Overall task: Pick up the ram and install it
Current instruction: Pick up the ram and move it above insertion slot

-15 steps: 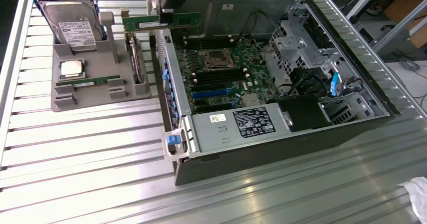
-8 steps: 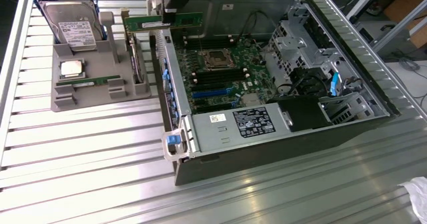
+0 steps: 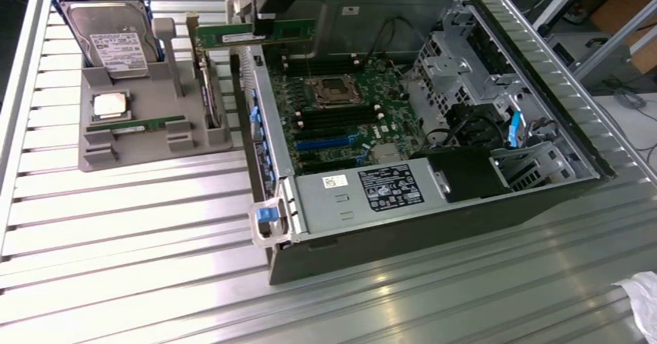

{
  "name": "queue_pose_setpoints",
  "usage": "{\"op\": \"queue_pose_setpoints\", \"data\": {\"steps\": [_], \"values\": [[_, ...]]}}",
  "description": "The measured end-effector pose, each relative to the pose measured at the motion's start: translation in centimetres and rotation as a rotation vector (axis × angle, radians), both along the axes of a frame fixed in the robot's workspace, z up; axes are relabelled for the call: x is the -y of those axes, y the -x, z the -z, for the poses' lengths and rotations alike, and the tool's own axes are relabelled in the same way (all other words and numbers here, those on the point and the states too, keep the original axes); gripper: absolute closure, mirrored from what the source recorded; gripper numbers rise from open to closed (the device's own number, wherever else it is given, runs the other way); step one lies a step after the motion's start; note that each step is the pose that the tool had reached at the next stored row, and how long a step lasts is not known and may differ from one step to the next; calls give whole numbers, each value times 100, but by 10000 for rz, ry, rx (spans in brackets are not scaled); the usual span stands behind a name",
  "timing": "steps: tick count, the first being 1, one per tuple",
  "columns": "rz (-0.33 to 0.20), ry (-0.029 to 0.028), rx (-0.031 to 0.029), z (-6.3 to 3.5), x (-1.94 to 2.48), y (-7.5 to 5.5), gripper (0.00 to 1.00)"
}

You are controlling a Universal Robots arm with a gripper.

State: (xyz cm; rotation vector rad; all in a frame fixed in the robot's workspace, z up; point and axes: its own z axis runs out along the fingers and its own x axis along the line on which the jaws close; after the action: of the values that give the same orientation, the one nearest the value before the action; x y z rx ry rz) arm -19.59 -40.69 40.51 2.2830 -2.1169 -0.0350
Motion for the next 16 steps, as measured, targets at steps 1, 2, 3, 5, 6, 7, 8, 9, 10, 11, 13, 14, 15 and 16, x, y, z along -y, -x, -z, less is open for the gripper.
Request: {"op": "queue_pose_setpoints", "data": {"steps": [1,2,3,5,6,7,8,9,10,11,13,14,15,16], "values": [[1,0,0,0,0,-5,87],[0,0,0,0,0,-9,87],[0,-1,0,0,0,-14,87],[1,-1,1,0,0,-33,87],[1,0,0,0,0,-40,87],[0,0,0,0,0,-50,87],[0,0,0,0,0,-59,87],[0,0,0,0,0,-67,87],[0,-1,0,0,0,-71,87],[0,0,0,0,0,-77,87],[0,0,0,0,0,-97,87],[0,0,0,0,0,-102,87],[1,0,0,0,0,-110,87],[0,0,0,0,0,-115,87]]}}
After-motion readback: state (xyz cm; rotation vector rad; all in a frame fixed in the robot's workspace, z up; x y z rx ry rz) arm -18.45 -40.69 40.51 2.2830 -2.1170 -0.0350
